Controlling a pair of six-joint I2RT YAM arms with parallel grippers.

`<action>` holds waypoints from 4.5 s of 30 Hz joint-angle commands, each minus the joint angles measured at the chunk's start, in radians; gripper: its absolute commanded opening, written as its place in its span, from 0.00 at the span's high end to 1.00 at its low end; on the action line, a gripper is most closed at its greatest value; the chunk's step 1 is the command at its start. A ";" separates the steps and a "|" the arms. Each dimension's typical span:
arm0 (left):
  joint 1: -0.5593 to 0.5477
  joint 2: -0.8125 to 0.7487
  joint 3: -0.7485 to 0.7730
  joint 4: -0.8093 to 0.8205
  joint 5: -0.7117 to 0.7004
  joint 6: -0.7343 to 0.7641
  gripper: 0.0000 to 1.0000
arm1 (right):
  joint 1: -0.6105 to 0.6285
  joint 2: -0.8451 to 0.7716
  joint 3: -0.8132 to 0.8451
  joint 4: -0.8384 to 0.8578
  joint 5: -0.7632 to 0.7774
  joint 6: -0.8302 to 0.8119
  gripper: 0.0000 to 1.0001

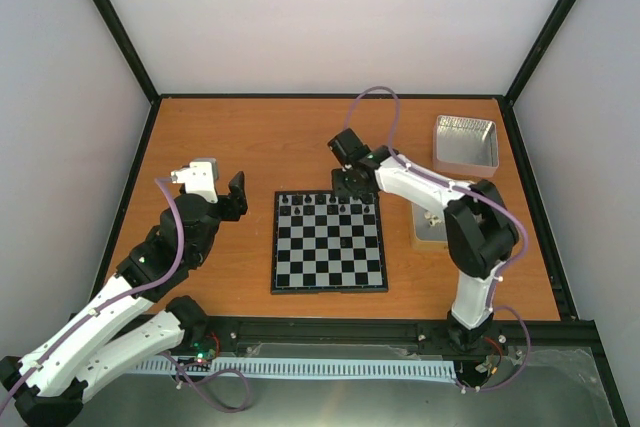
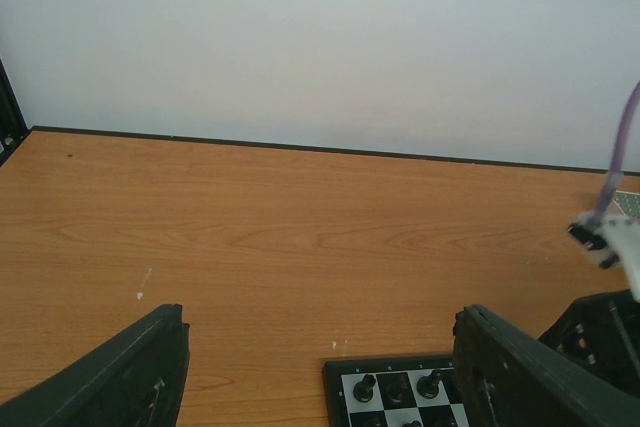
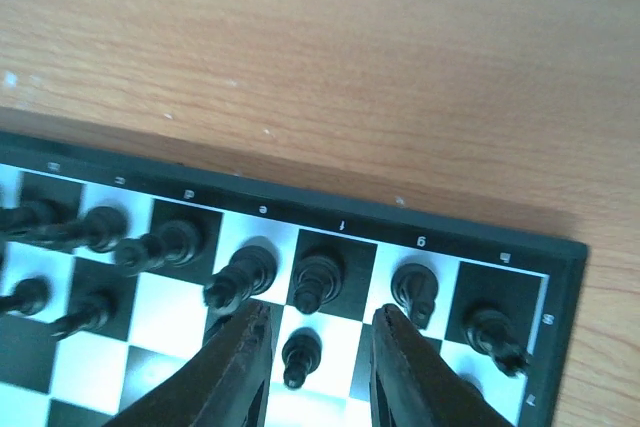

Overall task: Set up the chess pieces on the board
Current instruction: Place the chess piece on the chessboard, then pick up the chess piece from the chessboard, then place the chess piece on the chessboard, then reset both arms

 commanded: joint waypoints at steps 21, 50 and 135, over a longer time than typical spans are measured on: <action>0.004 0.002 0.017 0.031 0.007 0.002 0.26 | 0.153 -0.336 -0.325 -0.050 -0.119 0.037 0.60; 0.004 -0.001 0.005 0.025 0.006 -0.004 0.26 | 0.218 -0.167 -0.292 -0.039 -0.068 0.053 0.78; 0.004 -0.092 0.136 -0.066 0.209 0.017 0.00 | 0.129 -0.521 -0.219 -0.110 0.329 0.046 0.62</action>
